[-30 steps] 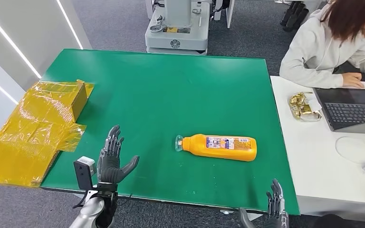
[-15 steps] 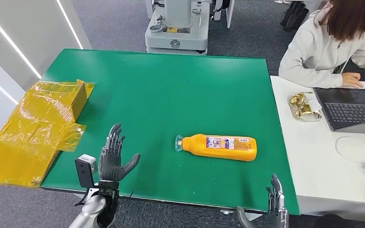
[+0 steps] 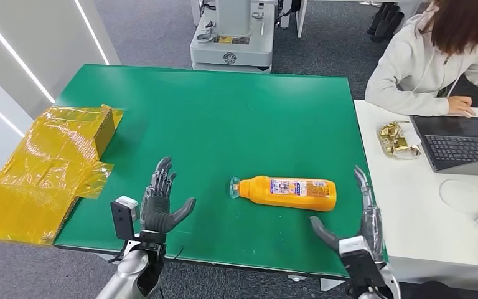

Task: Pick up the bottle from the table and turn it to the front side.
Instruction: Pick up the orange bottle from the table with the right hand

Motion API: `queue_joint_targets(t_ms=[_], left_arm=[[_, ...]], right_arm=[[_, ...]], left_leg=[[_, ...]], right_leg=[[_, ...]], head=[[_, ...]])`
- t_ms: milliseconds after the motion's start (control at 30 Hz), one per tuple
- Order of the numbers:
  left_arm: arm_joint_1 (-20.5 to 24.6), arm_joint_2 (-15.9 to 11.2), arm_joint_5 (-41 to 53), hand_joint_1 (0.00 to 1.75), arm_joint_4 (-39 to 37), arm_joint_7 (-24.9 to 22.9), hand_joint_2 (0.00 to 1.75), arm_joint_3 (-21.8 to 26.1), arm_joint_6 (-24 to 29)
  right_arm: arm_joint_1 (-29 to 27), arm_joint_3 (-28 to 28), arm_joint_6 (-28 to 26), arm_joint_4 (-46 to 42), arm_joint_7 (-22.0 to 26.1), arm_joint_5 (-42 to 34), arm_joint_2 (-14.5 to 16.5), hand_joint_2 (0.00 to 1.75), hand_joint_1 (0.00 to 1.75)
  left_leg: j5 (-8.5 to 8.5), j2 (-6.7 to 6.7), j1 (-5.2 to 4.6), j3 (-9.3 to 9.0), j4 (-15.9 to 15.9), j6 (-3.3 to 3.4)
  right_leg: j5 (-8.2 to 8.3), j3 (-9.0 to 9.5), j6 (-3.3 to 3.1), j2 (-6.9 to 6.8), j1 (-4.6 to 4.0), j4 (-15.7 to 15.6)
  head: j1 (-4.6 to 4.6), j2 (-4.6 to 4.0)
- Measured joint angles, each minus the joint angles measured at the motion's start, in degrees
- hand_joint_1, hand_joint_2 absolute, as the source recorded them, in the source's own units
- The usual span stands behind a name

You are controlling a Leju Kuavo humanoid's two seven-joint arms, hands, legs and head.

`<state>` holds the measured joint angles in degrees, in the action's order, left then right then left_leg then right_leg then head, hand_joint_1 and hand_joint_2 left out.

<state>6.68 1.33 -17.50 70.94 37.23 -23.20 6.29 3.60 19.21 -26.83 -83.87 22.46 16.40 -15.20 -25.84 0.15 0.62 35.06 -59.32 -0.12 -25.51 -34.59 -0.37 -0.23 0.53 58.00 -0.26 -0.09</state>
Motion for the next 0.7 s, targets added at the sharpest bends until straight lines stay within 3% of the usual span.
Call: queue_joint_targets(t_ms=[100, 300, 467, 633, 700], left_arm=[[0.6, 0.3, 0.5, 0.00, -0.7, -0.2, 1.75, 0.0, -0.9], [2.5, 0.9, 1.1, 0.00, -2.4, -0.5, 1.75, -0.2, -2.9], [3.2, 1.1, 1.4, 0.00, -3.5, -0.6, 1.75, -0.2, -3.7], [4.1, 1.5, 2.6, 0.00, -4.1, -1.9, 1.75, -0.2, -4.7], [4.4, 1.7, 3.0, 0.00, -4.2, -2.3, 1.75, -0.2, -4.9]], right_arm=[[5.1, -0.5, 3.1, 4.2, -2.3, 2.9, -1.2, 1.75, 0.00], [18.6, 3.0, 15.1, 16.4, -8.0, 8.3, -4.5, 1.75, 0.00], [25.8, 6.8, 19.8, 23.4, -9.9, 11.0, -5.5, 1.75, 0.00], [35.3, 14.0, 34.5, 31.8, -13.2, 14.2, -5.2, 1.75, 0.00], [38.9, 16.9, 37.2, 35.1, -13.3, 14.2, -4.5, 1.75, 0.00]], left_leg=[[0.00, 0.04, 0.00, 0.00, 0.0, 0.00], [0.14, 0.00, 0.00, 0.04, 0.0, 0.06], [0.15, -0.05, 0.00, 0.07, 0.0, 0.04], [0.17, -0.02, 0.00, 0.11, 0.0, 0.03], [0.19, -0.08, 0.01, 0.12, 0.0, 0.02]], right_leg=[[0.04, -0.01, 0.00, 0.07, 0.00, 0.0], [0.08, -0.01, 0.02, 0.01, 0.00, 0.0], [0.09, -0.02, 0.01, -0.03, -0.01, 0.0], [0.11, -0.07, -0.02, 0.00, -0.01, 0.1], [0.11, -0.06, -0.02, -0.07, -0.01, 0.1]], head=[[-0.02, 0.00], [-0.01, 0.00], [-0.01, 0.00], [-0.02, 0.00], [-0.01, 0.00]])
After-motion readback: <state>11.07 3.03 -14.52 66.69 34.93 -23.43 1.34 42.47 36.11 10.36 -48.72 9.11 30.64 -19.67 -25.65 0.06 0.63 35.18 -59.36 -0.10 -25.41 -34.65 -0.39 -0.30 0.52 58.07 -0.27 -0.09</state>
